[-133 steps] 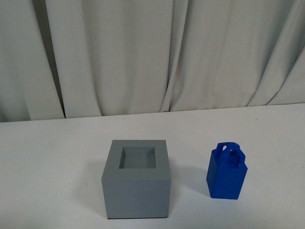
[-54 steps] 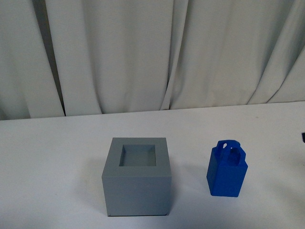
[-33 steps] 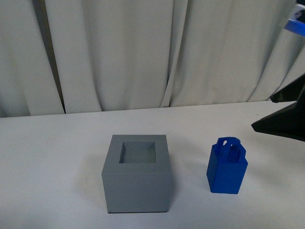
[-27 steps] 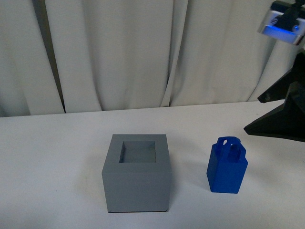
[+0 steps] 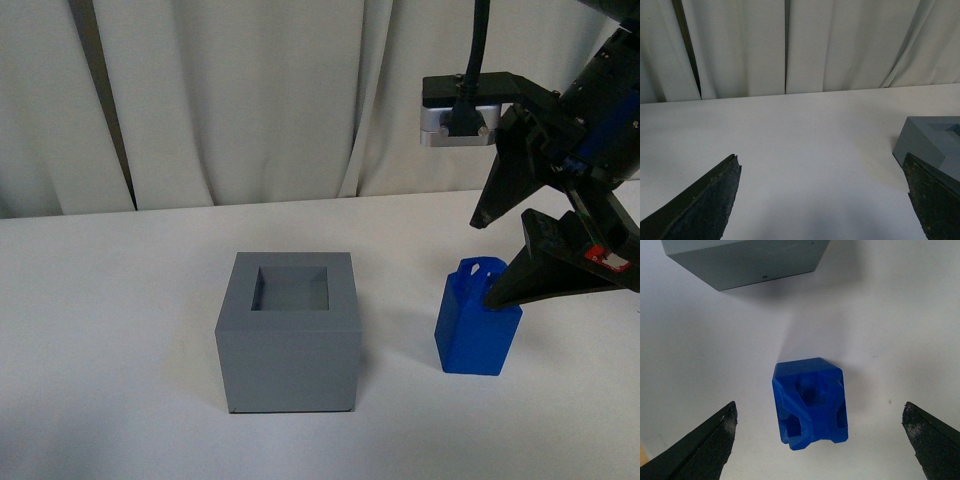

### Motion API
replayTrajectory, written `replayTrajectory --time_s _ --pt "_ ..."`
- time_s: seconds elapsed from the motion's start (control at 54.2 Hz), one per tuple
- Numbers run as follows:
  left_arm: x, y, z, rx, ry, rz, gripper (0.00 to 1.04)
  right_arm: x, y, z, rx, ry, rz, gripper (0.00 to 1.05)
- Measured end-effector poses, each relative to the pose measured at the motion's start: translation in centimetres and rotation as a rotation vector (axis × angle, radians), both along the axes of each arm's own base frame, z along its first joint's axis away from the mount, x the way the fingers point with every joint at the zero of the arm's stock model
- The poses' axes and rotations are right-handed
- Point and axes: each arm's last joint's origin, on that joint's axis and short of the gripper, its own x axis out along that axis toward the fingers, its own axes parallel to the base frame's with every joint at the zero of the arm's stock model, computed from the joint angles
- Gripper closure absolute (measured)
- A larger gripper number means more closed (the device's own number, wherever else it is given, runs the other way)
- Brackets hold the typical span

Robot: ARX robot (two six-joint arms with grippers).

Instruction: Insert blue part into gray base

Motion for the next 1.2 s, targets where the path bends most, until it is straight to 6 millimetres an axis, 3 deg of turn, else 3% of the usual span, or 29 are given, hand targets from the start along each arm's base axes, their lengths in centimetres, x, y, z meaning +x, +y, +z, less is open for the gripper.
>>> replayTrajectory --time_s 0.369,0.905,1.163,1.2 --pt "0.0 0.0 0.0 0.000 0.000 0.000 0.06 1.7 1.0 -3.1 -0.141 0.121 0.064 0.07" --pt "0.0 0.0 0.0 0.000 0.000 0.000 0.06 2.2 2.2 -4.1 -0.161 0.095 0.071 0.07" --pt "0.0 0.0 0.0 0.000 0.000 0.000 0.06 2.3 2.2 -4.1 -0.167 0.088 0.064 0.56" --pt "0.0 0.0 0.0 0.000 0.000 0.000 0.06 2.3 2.2 -4.0 -0.158 0.095 0.064 0.57"
